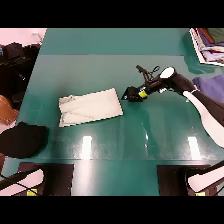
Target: Fold the shirts.
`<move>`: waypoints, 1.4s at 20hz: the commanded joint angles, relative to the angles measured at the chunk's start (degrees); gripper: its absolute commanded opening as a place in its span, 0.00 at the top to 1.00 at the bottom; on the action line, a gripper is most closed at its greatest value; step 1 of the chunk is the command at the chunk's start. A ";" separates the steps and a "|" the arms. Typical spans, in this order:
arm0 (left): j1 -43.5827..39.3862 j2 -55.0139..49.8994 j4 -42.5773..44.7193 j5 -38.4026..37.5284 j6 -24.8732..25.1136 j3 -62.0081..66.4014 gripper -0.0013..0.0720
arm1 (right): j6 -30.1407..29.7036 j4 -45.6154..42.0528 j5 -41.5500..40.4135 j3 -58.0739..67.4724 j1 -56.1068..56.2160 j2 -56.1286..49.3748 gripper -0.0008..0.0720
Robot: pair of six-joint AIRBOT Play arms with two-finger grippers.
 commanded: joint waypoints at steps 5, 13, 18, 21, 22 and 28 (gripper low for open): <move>-0.07 -0.04 -1.11 0.04 -0.02 0.00 0.94 | -0.35 7.93 2.69 14.36 9.64 -14.34 0.34; -0.07 -0.02 -2.97 -1.38 0.00 0.00 0.95 | -2.38 7.74 1.53 23.12 9.55 -12.72 0.96; -0.09 -0.02 -4.15 -2.29 0.02 0.00 0.95 | -0.46 0.11 -0.87 18.80 -3.48 -1.55 0.96; -2.71 -0.02 -3.87 -1.01 0.00 0.00 0.95 | 1.66 -4.39 -2.14 16.52 -15.39 5.53 0.96; -4.28 -0.02 -3.85 0.00 -0.02 0.00 0.95 | 1.90 -5.29 -3.28 15.82 -19.52 7.56 0.96; -16.13 -0.02 -3.87 5.75 -0.07 0.00 0.95 | 3.34 -5.53 -9.68 15.15 -43.23 13.27 0.96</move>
